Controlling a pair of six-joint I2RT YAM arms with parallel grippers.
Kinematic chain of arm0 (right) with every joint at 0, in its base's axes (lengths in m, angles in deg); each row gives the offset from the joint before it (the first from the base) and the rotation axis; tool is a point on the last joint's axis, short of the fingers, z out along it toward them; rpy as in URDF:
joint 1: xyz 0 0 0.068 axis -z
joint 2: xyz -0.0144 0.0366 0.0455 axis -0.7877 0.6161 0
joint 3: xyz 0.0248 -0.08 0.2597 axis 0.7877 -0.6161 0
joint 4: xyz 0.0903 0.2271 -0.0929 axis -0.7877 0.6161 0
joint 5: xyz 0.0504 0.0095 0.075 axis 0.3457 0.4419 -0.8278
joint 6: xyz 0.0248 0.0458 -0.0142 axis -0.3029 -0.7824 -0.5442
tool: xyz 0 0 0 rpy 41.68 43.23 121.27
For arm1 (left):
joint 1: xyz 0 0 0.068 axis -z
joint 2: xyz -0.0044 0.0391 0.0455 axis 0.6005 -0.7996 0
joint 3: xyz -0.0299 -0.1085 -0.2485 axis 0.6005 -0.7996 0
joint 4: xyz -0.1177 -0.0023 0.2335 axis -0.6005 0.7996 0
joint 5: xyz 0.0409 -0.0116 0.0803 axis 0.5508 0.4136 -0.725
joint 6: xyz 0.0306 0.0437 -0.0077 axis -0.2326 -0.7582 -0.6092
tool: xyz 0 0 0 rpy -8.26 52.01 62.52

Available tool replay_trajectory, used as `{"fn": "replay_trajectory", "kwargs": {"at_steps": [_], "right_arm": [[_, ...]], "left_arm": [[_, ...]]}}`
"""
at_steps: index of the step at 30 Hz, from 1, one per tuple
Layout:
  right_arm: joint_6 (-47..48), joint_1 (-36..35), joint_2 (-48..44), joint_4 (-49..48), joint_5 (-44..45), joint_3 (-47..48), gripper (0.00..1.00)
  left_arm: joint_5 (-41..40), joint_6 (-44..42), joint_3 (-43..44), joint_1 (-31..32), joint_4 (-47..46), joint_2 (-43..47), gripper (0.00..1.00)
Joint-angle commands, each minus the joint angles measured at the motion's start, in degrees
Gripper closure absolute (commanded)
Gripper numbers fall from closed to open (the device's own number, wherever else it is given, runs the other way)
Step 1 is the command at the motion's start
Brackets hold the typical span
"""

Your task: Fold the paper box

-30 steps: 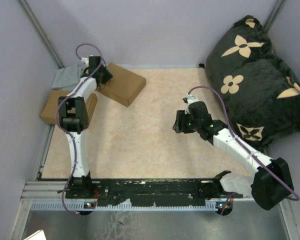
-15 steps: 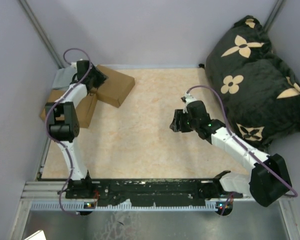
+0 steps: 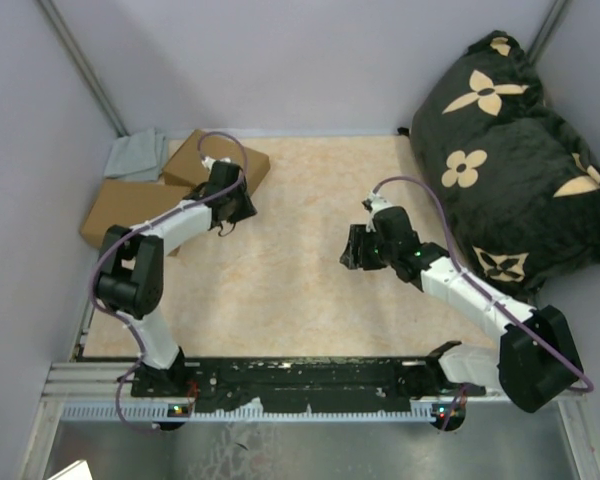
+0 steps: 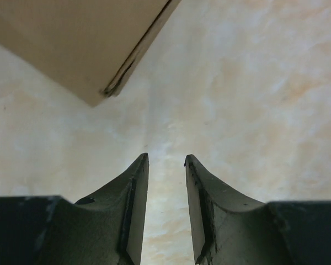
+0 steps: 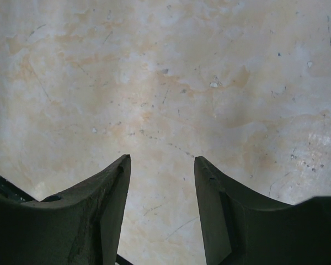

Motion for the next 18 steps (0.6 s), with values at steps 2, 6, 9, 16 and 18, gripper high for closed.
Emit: {"fn": "replay_trajectory", "kwargs": {"at_steps": [2, 6, 9, 16, 18], "right_arm": [[-0.97, -0.3, -2.29, -2.73, -0.02, -0.72, 0.49], [-1.18, -0.3, -2.49, -2.9, 0.04, -1.26, 0.49], [-1.26, -0.27, -2.63, -3.11, 0.2, -1.78, 0.49], [-1.32, -0.29, -3.15, -3.4, 0.17, -3.27, 0.49], [-1.29, -0.3, -3.19, -3.33, 0.23, -3.51, 0.49]], "left_arm": [[-2.74, -2.93, 0.25, -0.15, 4.06, -4.04, 0.61], [-4.89, -3.6, 4.03, -0.15, 5.56, -7.6, 0.61], [-7.68, -3.55, 9.11, -0.23, 6.38, -11.91, 0.6], [-12.99, -3.81, 21.46, -0.41, 5.96, -20.63, 0.58], [-15.17, -4.36, 23.55, -0.75, 3.91, -22.14, 0.57]]}}
